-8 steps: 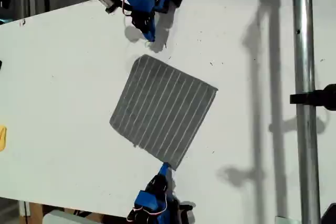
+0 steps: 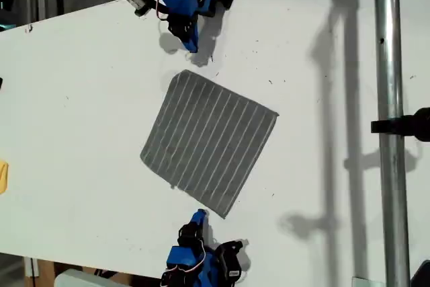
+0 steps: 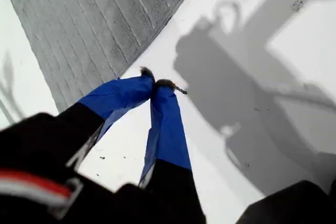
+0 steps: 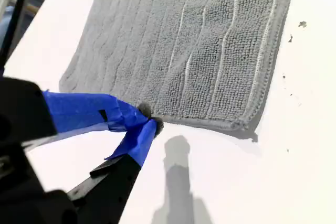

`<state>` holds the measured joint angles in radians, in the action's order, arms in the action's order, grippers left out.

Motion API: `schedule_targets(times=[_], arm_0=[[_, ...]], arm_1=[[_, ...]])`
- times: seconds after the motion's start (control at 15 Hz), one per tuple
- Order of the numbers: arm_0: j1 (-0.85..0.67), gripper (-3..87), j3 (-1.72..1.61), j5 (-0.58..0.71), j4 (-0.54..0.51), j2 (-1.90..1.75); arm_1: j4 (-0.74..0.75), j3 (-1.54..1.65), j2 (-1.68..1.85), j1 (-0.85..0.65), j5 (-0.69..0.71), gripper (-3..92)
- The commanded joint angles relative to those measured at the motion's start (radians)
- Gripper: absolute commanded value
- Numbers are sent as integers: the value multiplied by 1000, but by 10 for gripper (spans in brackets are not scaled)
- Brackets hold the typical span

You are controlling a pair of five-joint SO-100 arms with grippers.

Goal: Grasp corners of a towel and fold twice.

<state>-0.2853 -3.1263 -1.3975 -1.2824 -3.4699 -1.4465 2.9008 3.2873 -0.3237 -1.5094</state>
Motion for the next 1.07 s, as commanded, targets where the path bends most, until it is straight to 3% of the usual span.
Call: schedule_targets(times=[0.0,0.2,0.4,0.6,0.73,0.87,1.0], arm_0=[[-9,-26,5,-11,-3,-6],[-9,-28,5,-17,-3,-6],[21,-29,5,-97,-3,-6],[69,-29,46,-186,-25,-5],[107,-29,193,-222,-61,26],[129,-29,456,-206,-124,256],[175,-29,726,-158,-175,497]], arm_1=[[-11,-71,-3,44,-11,-3],[-35,-181,-75,112,-43,-3],[2,-663,-696,219,-23,-3],[-83,-1230,-1215,360,-6,-3],[-163,-1635,-1546,451,8,-3],[-150,-1916,-1809,540,9,-3],[-71,-2002,-1916,595,0,-3]])
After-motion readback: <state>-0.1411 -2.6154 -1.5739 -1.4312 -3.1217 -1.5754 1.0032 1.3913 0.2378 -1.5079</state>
